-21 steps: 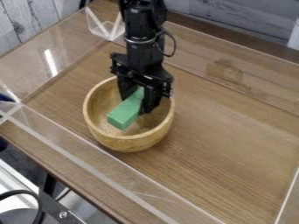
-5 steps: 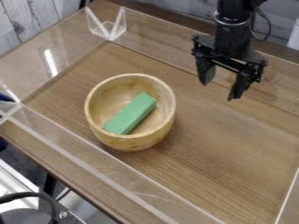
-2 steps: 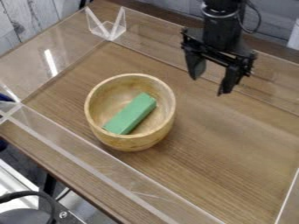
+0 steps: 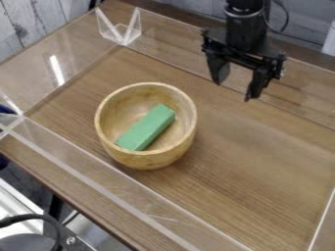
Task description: Put the green block in the brown bowl
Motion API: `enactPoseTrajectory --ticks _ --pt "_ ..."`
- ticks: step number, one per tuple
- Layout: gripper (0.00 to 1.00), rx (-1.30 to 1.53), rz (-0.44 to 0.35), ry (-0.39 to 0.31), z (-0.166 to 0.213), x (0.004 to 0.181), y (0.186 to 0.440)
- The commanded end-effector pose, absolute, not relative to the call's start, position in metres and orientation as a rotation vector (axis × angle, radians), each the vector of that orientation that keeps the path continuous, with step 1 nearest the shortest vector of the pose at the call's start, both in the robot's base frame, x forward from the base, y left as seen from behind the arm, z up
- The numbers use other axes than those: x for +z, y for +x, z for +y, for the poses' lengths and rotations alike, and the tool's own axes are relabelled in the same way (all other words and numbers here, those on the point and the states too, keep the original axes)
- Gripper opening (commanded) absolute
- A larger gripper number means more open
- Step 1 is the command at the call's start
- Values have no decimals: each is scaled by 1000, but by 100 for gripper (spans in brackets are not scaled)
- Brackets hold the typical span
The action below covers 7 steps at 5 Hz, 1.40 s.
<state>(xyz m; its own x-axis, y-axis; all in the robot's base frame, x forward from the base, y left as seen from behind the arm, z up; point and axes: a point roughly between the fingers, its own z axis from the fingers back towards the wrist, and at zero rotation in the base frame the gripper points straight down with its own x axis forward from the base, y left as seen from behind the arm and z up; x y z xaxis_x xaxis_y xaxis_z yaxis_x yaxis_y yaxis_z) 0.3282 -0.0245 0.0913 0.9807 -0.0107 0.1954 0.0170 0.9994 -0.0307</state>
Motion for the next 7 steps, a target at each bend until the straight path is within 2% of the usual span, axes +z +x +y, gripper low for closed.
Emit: enactPoseTrajectory --ticks 1,2,3,4,7 --pt "100 -3 -267 -33 -23 105 346" --pt "100 1 -268 -31 -22 101 353" --pt "0 7 -270 -29 -20 95 360" --pt "0 10 -267 -24 -19 83 377" --pt "0 15 -258 -23 -21 66 376"
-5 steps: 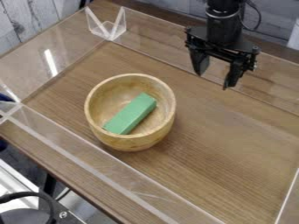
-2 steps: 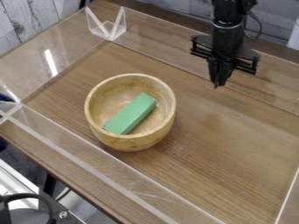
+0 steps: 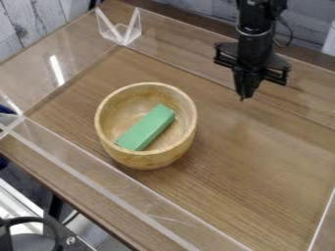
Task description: Put the green block in the brown bowl
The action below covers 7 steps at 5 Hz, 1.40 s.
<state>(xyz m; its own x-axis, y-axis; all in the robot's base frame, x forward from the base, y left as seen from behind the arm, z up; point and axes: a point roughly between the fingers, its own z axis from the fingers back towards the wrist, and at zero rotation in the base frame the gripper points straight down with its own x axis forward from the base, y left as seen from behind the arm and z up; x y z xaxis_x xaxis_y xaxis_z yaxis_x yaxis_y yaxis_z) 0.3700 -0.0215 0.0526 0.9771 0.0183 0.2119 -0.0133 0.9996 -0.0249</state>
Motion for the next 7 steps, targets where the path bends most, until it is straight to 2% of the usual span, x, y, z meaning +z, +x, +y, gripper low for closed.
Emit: enactPoseTrajectory --ticks 1,3,4,6,7 --pt "0 16 -254 -24 -21 61 374" --pt "0 23 -250 -29 -21 54 374" --pt "100 25 -245 -28 -21 54 374" --pt "100 28 -247 -30 -20 61 370" --pt "100 26 -271 -33 -18 79 363"
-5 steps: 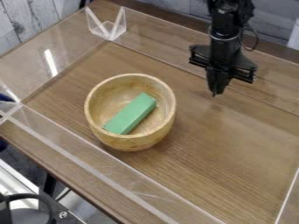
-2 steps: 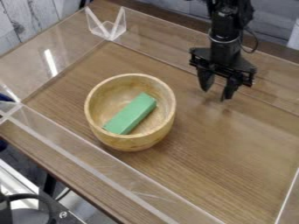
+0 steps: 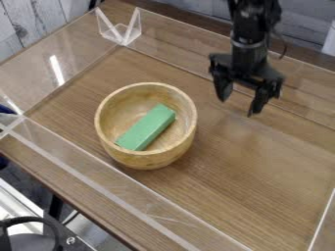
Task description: Put the green block in the brown bowl
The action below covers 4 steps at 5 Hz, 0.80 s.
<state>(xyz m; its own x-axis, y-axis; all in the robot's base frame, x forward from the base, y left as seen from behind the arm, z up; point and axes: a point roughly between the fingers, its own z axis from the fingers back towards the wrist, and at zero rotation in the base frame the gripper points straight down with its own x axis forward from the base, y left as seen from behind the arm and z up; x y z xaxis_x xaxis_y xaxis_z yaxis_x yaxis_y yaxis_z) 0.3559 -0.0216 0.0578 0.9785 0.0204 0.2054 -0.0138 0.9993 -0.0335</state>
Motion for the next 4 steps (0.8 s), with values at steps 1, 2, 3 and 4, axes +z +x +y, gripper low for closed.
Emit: enactPoseTrajectory --ticks 1,2,3,4 --pt "100 20 -298 -30 -16 106 345" --pt "100 10 -291 -28 -11 117 323" --pt "100 -3 -259 -31 -16 116 299" --pt "100 -4 -235 -35 -23 111 293"
